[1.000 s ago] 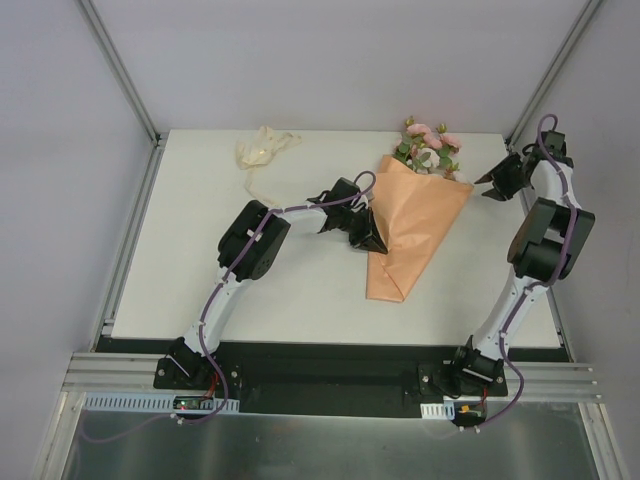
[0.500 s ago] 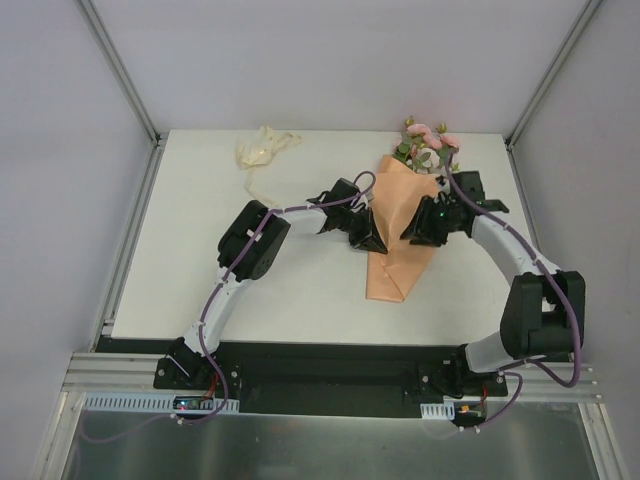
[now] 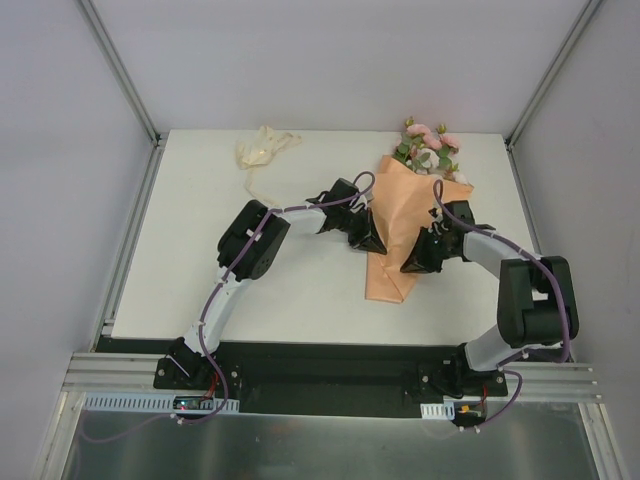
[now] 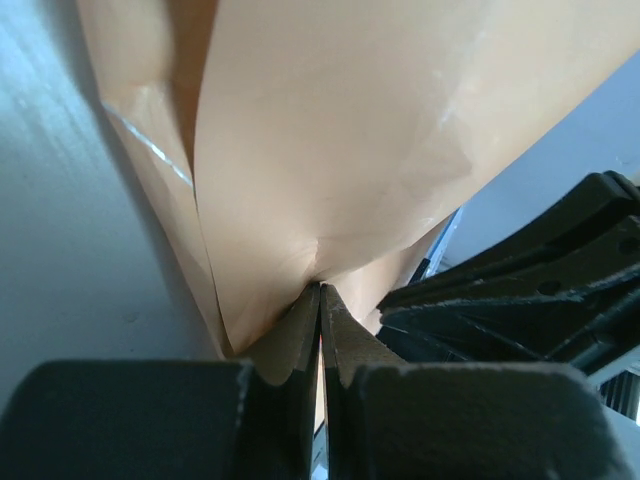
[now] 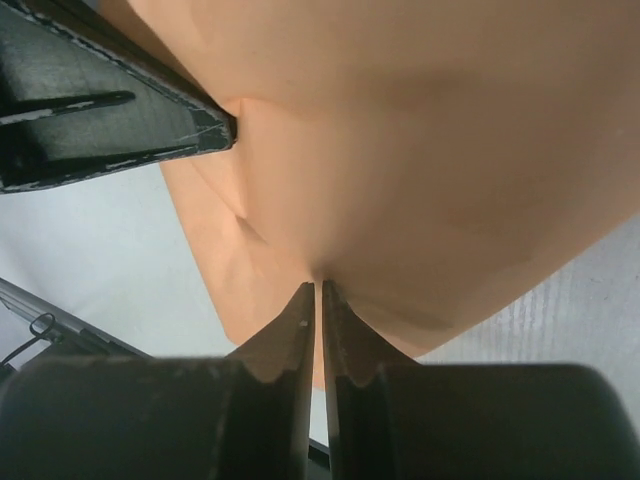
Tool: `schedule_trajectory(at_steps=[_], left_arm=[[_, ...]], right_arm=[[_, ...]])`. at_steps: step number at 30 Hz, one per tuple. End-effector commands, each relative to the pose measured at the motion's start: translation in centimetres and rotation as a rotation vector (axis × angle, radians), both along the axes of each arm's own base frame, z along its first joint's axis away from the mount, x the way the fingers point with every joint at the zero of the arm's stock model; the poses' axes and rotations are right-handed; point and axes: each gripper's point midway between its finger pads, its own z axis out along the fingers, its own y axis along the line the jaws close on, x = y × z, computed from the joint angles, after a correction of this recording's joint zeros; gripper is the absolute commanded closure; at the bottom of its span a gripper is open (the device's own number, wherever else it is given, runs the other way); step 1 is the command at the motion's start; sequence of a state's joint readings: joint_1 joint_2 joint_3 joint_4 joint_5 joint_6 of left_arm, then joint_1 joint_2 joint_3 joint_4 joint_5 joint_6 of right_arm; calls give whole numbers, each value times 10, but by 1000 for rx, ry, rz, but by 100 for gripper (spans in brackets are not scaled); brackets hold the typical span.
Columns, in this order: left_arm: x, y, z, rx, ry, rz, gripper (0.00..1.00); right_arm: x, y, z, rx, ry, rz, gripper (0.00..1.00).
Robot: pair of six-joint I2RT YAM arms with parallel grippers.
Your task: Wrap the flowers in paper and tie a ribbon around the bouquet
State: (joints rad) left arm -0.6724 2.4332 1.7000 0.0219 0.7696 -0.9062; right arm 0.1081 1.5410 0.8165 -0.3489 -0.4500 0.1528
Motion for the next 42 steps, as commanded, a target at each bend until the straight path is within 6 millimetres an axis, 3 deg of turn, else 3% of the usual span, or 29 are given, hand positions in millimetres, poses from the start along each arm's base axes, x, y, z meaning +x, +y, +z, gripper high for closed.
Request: schedule_trajectory(at_steps=[1, 8, 12, 16, 18, 20, 23, 26, 31, 37, 40, 42], left_arm=[[-22, 29, -47, 156, 113, 13, 100], [-23, 32, -49, 159, 129, 17, 100], [-21, 33, -47, 156, 128, 22, 100], [-21, 32, -43, 150, 124, 19, 100], [-21, 32, -43, 150, 127, 22, 100], [-22, 32, -44, 151, 131, 21, 100], [-23, 33, -47, 155, 146, 23, 100], [-25, 32, -49, 154, 155, 20, 100], [-23, 33, -49, 149, 162, 22, 100], [-22, 34, -46, 134, 140, 1, 100], [-22, 32, -32, 99, 76, -45, 100], [-18, 30, -12, 69, 4, -70, 92]], right_arm=[[-3, -3, -14, -15, 7, -5, 91], [-24, -22, -17, -120, 30, -27, 91], [-6, -3, 8, -48, -27, 16, 89], [8, 15, 19, -21, -56, 43, 87], [14, 22, 17, 9, -45, 45, 86], [13, 21, 1, -9, 0, 37, 86], [-1, 10, -22, -68, 76, 26, 85], [-12, 9, -20, -67, 63, 38, 83], [-24, -12, -22, -163, 97, 21, 83], [-19, -24, -22, -162, 133, -15, 82], [-18, -22, -22, -146, 151, -19, 82], [-19, -19, -22, -132, 155, -13, 82]])
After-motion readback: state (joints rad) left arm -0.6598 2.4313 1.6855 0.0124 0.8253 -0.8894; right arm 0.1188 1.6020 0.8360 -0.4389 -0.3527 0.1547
